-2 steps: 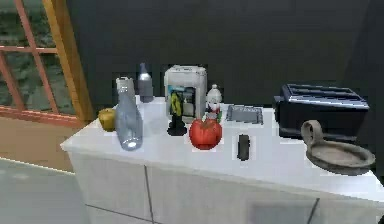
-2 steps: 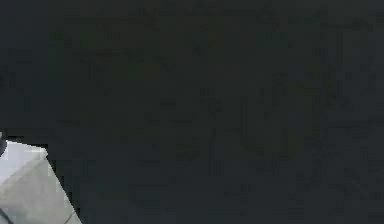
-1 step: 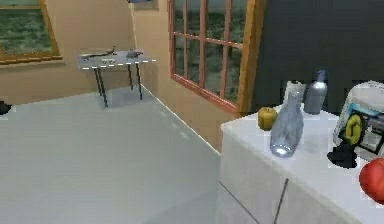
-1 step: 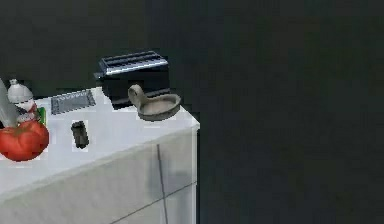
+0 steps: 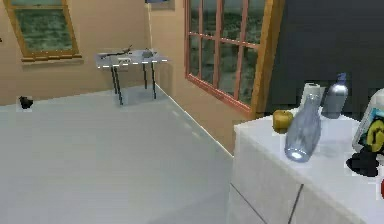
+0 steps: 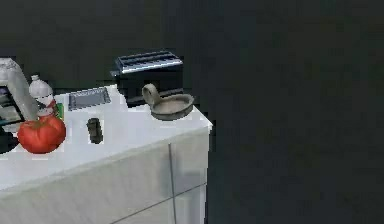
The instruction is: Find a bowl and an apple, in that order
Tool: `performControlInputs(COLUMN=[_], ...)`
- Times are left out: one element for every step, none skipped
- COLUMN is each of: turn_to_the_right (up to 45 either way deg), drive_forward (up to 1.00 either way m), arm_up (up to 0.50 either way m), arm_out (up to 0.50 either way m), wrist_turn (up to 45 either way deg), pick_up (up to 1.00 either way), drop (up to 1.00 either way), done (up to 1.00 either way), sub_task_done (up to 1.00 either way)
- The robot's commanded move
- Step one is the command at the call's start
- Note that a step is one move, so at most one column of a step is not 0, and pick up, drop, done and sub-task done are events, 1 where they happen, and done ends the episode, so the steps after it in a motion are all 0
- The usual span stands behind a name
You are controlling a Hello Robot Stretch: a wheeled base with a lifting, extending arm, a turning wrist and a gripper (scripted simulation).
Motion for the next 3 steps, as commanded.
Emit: performControlInputs(turn_to_the_right=[0.0, -27.0, 0.0], drive_forward=[0.15, 0.0, 1.0], arm_up=[0.0, 0.0, 0.0], arm_out=[0.0, 0.0, 0.0], wrist_turn=[0.0, 0.0, 0.0], pick_up=[0.0, 0.0, 0.0], drop=[0.0, 0.0, 0.0], done=[0.0, 0.0, 0.0], sub_task_done=[0.0, 0.0, 0.0])
